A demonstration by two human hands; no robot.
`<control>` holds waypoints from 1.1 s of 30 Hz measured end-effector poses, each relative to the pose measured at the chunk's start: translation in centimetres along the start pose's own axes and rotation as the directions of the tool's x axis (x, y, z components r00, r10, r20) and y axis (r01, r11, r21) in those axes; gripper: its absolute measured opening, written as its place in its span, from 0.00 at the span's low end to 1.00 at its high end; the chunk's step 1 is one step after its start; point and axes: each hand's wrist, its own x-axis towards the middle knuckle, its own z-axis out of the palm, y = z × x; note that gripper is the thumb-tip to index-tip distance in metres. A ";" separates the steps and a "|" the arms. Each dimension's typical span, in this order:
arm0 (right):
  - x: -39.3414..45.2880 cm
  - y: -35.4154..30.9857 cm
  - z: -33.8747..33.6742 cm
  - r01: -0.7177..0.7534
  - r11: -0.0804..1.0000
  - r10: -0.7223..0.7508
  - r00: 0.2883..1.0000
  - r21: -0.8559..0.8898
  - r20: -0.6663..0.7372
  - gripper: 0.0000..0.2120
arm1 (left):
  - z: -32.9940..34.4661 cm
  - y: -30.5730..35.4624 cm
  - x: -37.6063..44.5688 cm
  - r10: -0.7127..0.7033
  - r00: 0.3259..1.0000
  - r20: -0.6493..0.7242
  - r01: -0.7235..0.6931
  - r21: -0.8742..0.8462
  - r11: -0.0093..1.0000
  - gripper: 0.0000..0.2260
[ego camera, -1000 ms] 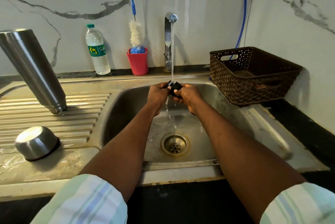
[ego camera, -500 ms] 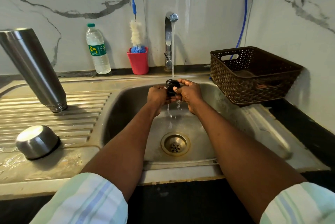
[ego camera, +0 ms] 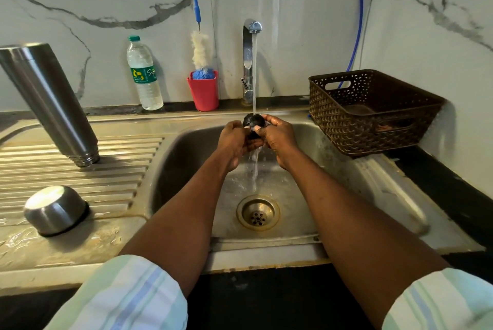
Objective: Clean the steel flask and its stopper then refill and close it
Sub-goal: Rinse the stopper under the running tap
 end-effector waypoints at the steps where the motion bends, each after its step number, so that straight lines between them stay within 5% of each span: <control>1: -0.1 -0.1 0.0 0.000 1.000 0.000 1.000 0.013 0.012 0.21 | 0.0 0.0 0.0 0.004 1.000 0.012 -0.005 0.029 1.000 0.11; 8: -0.1 0.0 0.0 0.032 0.999 -0.030 0.998 -0.035 0.063 0.27 | -0.6 0.0 -0.2 -0.016 1.000 -0.008 0.016 0.081 0.997 0.11; 14: 0.3 0.6 -0.2 0.017 0.996 -0.016 1.000 -0.083 0.004 0.12 | -0.2 0.2 -0.3 -0.016 0.999 0.039 0.018 -0.056 0.998 0.13; 20: 0.6 1.0 -0.1 -0.036 0.988 0.030 0.999 -0.152 -0.043 0.18 | -0.4 0.1 -0.1 0.035 0.999 -0.029 -0.037 -0.045 0.998 0.11; 26: 0.7 0.7 -0.3 -0.023 0.980 0.022 1.000 -0.196 -0.009 0.05 | -0.5 0.1 0.1 0.006 0.995 -0.098 -0.012 -0.059 0.998 0.11; 33: 0.5 0.7 0.1 -0.019 0.987 0.018 1.000 -0.162 -0.006 0.21 | -0.4 0.1 -0.4 -0.056 0.995 -0.084 0.062 0.072 0.995 0.14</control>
